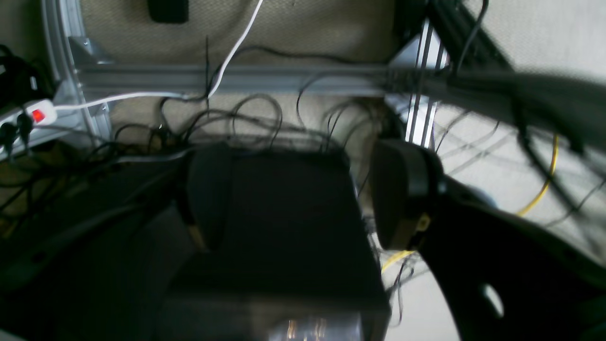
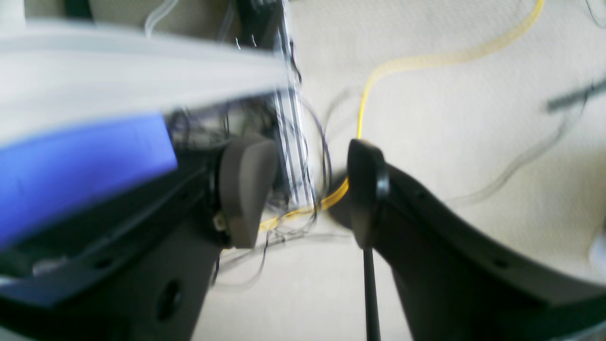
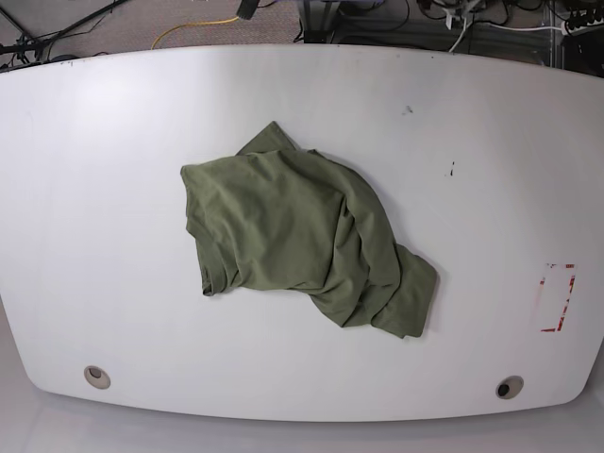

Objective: Fold the T-shirt properly

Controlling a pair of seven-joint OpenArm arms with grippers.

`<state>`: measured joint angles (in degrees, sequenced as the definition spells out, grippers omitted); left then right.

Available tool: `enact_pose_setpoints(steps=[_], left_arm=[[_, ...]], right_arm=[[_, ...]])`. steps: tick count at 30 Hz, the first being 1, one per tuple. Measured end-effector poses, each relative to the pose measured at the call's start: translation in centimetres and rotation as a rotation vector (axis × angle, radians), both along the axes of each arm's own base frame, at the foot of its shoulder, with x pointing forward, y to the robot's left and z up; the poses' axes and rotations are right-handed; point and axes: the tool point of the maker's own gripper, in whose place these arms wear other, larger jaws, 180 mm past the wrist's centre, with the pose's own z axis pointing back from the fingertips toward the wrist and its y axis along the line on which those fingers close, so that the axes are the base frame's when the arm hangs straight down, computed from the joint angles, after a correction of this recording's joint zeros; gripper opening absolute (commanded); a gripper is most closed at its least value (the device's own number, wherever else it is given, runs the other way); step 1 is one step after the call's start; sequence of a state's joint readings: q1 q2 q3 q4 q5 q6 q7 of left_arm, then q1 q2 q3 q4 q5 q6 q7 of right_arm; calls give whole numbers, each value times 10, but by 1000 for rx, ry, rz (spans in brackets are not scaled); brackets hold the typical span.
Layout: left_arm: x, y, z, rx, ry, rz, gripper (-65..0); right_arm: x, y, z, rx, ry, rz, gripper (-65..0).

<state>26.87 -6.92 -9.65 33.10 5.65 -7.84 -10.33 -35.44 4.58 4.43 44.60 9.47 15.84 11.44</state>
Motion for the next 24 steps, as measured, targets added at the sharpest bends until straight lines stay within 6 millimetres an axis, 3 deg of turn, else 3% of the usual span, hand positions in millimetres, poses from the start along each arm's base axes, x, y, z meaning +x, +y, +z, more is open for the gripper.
enact_pose_setpoints(steps=[2,6,9,15,24], left_arm=[[-6,4,9,7,13,-30,-224],[7,13,30,41,-62,-67,-224],[22,11,47,46,-138,-94,-224],[-1,4,71,39,-131,-134,-224],[-1,-14,109,23,-204,-171,-224]], right_arm=[[-3,1,8,5,-1,12,-373],[9,2,30,8,-75,8,-373],[7,5,46,17,-99,24,-373],[-8,5,76,7,-109,40,-373],[-3,-11,126,-51,-184,11,-373]])
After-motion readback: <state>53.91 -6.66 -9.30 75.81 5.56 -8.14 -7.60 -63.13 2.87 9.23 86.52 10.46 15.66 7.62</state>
